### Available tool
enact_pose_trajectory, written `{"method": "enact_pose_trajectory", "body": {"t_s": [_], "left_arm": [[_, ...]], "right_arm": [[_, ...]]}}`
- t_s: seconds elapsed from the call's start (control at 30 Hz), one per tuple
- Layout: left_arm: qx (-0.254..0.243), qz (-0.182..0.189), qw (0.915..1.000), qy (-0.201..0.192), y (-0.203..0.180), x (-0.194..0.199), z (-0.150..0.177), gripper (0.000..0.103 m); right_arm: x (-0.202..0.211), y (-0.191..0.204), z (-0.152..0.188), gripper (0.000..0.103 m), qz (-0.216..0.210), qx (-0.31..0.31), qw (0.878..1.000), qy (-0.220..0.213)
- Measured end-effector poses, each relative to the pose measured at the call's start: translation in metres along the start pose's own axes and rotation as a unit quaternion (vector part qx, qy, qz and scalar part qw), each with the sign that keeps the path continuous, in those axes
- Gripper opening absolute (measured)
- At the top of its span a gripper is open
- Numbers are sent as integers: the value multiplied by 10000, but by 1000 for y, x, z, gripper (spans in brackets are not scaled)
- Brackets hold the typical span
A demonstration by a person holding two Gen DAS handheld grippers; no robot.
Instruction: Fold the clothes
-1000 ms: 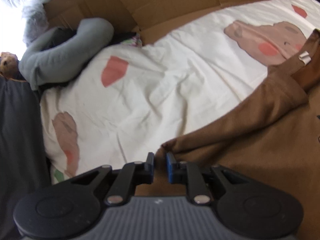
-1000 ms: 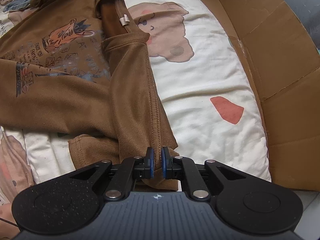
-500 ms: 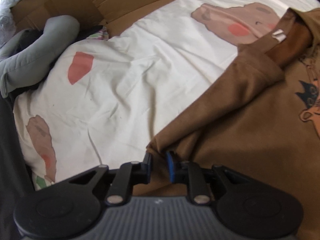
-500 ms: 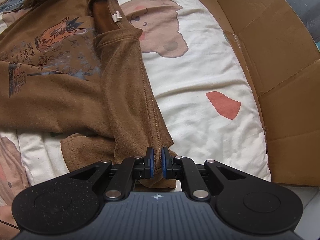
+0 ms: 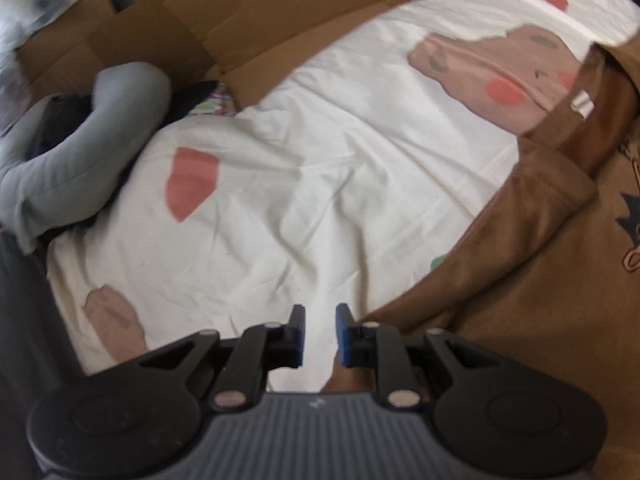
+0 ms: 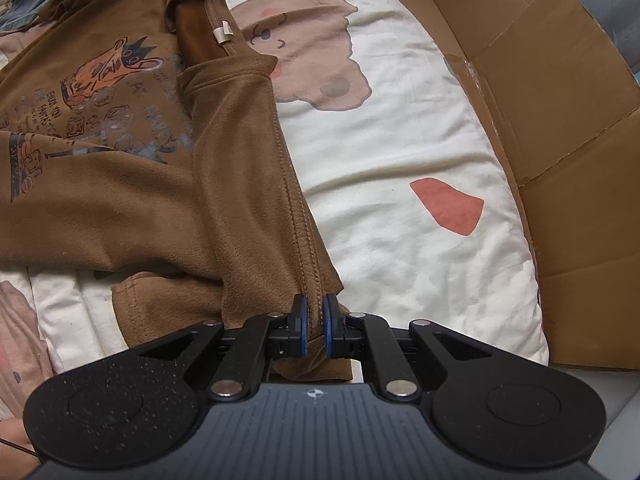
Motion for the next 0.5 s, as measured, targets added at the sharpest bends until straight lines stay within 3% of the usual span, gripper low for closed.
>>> {"method": "enact_pose_trajectory", "body": {"t_s": [0.33,0.5], "left_arm": [[-552,364,9976,224,-16,-15,8,14],[-509,536,9971,189,-16,-9,13,17]], "right_arm": [[-6,-9,-2,6,-34,-27,10000,79],[-10,-12,-4,6,-32,-63,9999,114]]}}
Point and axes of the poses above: each gripper's, at about its wrist camera, not at the fingertips, and x roughly against the way its jaws point, y to its left, z to its underside, the point moved 3 cm from there along -x, roughly the way its jaws point, and after that the axes turned 3 degrees about -z, right-handed, at the moved point
